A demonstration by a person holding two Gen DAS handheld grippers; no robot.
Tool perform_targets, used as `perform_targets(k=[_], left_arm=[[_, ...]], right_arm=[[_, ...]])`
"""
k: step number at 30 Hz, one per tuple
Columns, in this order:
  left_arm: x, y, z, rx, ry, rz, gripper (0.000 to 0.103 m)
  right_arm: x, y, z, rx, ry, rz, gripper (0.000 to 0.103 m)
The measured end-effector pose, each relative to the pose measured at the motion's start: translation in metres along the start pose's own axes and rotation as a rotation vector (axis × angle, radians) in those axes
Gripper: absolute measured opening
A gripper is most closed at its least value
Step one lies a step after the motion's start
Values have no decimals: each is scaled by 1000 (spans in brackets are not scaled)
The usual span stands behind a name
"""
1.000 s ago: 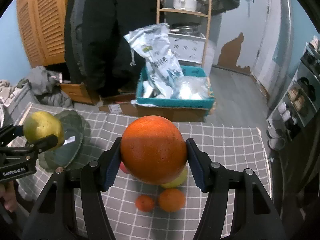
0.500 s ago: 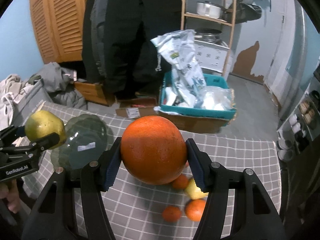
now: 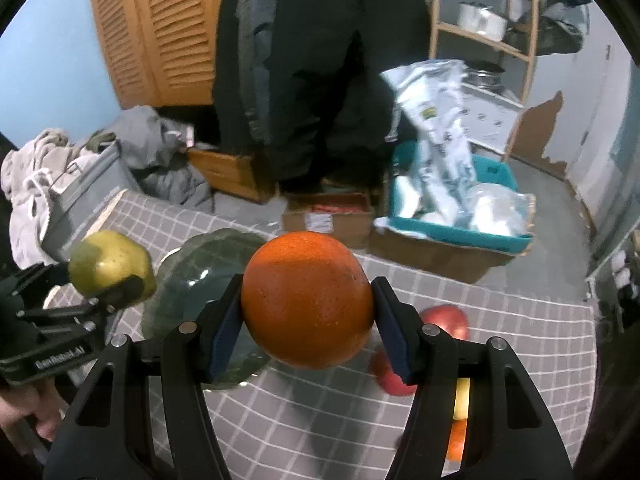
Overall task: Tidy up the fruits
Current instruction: 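Lift and carry the pear with the left tool while the right tool carries the orange to the bowl, then lower the pear into the green bowl with the left tool while the right tool releases the orange there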
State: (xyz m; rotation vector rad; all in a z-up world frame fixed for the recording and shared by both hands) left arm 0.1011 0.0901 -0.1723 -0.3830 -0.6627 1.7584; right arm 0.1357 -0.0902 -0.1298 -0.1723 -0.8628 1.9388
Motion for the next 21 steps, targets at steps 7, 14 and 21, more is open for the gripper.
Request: perform_targets(k=[7, 14, 21], left_arm=[[15, 9, -31, 67, -22, 10, 75], [22, 23, -72, 175, -35, 32, 75], [24, 39, -103, 252, -59, 22, 75]], right_arm=[[18, 2, -45, 68, -46, 0, 62], [24, 8, -83, 134, -75, -18, 62], [26, 15, -115, 192, -101, -44, 62]])
Point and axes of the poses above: each gripper's, at about its wrist camera, not at the fingertips, and z roughly against the way its jaws point, x to its left, y to its underside, the point moved 3 cm from there along -z, roughly the way its jaws point, and after that the axes turned 13 degrees about -y, right-handed, at the moved point
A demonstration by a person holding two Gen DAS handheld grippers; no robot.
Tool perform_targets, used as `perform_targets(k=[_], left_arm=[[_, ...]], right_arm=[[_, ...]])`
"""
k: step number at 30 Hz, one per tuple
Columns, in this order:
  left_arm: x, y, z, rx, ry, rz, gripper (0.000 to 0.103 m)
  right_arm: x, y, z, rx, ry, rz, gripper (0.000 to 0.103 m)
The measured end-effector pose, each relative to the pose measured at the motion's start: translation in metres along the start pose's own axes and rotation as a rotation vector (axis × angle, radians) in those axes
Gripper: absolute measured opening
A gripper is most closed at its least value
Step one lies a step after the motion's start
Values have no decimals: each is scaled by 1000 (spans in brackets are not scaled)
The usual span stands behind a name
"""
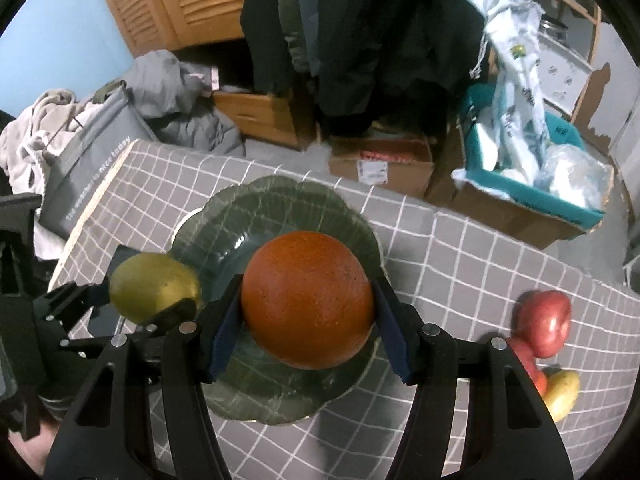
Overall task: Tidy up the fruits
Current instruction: 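Lower the pear into the green bowl with the left tool while the right tool releases the orange there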
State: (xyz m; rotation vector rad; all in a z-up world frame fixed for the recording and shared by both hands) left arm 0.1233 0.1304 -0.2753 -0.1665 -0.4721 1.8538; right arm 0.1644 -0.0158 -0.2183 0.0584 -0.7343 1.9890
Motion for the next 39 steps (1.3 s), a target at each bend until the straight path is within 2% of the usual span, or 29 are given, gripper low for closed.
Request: perform_targets(k=[10, 18, 22, 29, 39], left_arm=[[-5, 8, -25, 78, -1, -17, 75], [-10, 14, -41, 140, 3, -25, 75], [-9, 6, -32, 84, -5, -18, 74], [-2, 6, -34, 97, -15, -3, 76], [20, 5, -15, 48, -12, 64, 77]], right_arm=[[-11, 10, -34, 77, -25, -49, 62], [-15, 12, -40, 88, -32, -67, 62], [-17, 12, -41, 89, -34, -74, 62], [-20, 12, -43, 93, -49, -99, 62], [-18, 17, -59, 149, -68, -118, 63]])
Point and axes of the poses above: each gripper's, at about its wrist camera, not at the fingertips, and z roughly against the way its jaws point, x to its left, y to its underside, the point moved 3 cm from there along -z, roughly the way its jaws point, and after that the axes turned 13 degrees about -y, right-handed, at the moved point
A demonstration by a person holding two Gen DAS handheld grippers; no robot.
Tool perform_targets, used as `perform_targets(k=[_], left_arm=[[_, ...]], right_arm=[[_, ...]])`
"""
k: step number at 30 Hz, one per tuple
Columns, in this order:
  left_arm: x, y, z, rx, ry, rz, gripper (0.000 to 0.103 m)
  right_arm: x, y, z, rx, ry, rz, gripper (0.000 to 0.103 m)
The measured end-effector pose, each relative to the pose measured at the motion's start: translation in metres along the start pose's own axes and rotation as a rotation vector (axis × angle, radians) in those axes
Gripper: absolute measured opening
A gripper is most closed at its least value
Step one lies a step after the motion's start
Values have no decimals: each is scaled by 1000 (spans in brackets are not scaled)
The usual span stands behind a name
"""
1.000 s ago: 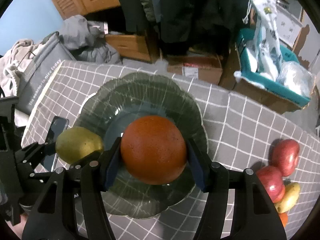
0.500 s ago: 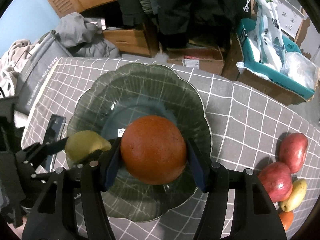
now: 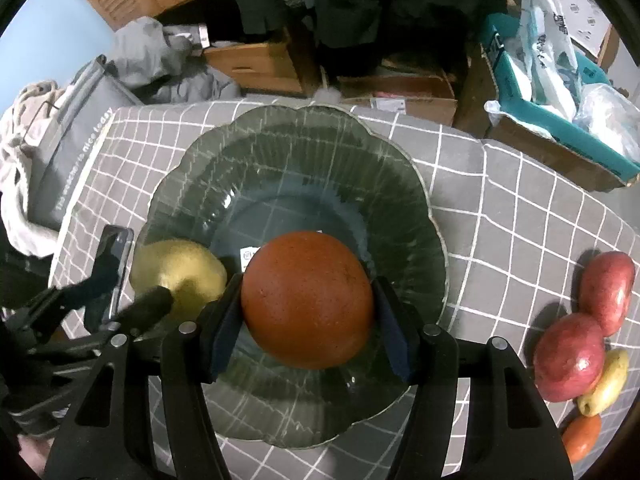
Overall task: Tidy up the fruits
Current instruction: 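Lower the pear into the green bowl with the left tool while the right tool releases the orange there, then raise both open tools away from the bowl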
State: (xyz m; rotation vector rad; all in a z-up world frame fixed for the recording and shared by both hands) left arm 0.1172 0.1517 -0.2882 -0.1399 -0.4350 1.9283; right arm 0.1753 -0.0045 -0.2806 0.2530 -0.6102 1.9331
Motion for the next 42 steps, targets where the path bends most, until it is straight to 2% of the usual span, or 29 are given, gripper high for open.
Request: perform_targets(k=[14, 18, 27, 32, 42], left_arm=[[19, 2, 11, -12, -1, 41, 79], [19, 2, 13, -14, 2, 45, 79], [18, 2, 29, -39, 17, 47, 79], [16, 0, 45, -62, 38, 54, 79], [4, -6, 105, -199, 54, 35, 87]], right_arm=[[2, 9, -20, 85, -12, -16, 67], [12, 3, -7, 35, -19, 20, 78], [22, -6, 26, -45, -1, 45, 78], [26, -9, 61, -132, 38, 66, 78], [38, -3, 132, -291, 144, 154, 78]])
Point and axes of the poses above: each gripper's, at about its wrist camera, not at the fingertips, and z roughly against the way its jaws point, x to its left, y to its underside, the point moved 3 cm from there along -z, roughly the way its jaws point, and after that the axes turned 13 degrees about -y, right-handed, at the moved point
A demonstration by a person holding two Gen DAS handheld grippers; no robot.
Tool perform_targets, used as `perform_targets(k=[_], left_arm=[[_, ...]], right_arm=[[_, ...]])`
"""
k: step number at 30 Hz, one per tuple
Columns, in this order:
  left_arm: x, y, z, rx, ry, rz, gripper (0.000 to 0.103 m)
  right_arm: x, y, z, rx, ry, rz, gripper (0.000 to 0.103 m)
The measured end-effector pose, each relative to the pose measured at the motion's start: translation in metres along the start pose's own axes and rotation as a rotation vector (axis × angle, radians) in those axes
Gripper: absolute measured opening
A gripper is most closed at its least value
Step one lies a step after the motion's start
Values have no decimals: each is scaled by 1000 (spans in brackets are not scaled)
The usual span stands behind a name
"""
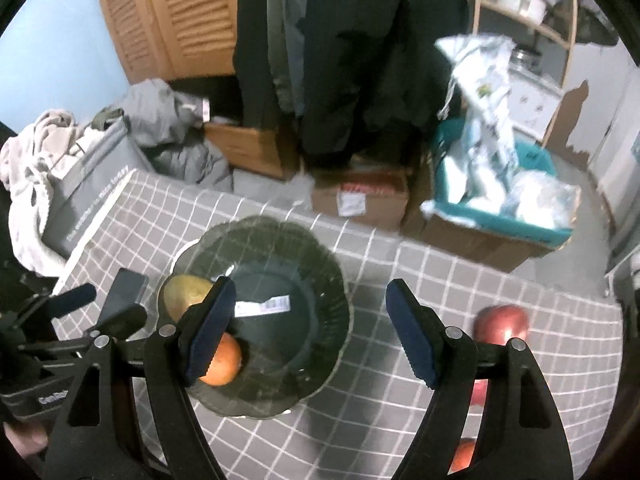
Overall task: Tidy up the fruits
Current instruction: 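Raise both open tools away from the bowl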
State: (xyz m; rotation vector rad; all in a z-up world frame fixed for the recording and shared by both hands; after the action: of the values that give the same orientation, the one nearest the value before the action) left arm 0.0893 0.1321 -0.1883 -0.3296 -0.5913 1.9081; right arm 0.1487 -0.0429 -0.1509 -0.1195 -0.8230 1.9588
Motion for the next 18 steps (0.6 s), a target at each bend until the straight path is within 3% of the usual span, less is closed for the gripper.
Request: perform_targets(k=[9, 18], left_arm=[[-8, -11, 55, -131, 19, -26, 88], [-20, -10, 99, -256, 11, -61, 98]], right_arm=[[2, -6, 66, -128, 28, 29, 78], [0, -1, 122, -227, 61, 60, 78]])
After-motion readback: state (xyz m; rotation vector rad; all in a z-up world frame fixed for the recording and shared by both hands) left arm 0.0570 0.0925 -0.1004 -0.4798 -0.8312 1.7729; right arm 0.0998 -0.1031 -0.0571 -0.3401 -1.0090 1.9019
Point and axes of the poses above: each gripper's, at about its wrist camera, not at the fingertips, and z roughly against the way its jaws point, x to its left, y to its underside, the point moved 3 cm from there along -z, roughly the way its jaws point, and after that the axes turned 13 degrees about -y, right-handed, at the moved point
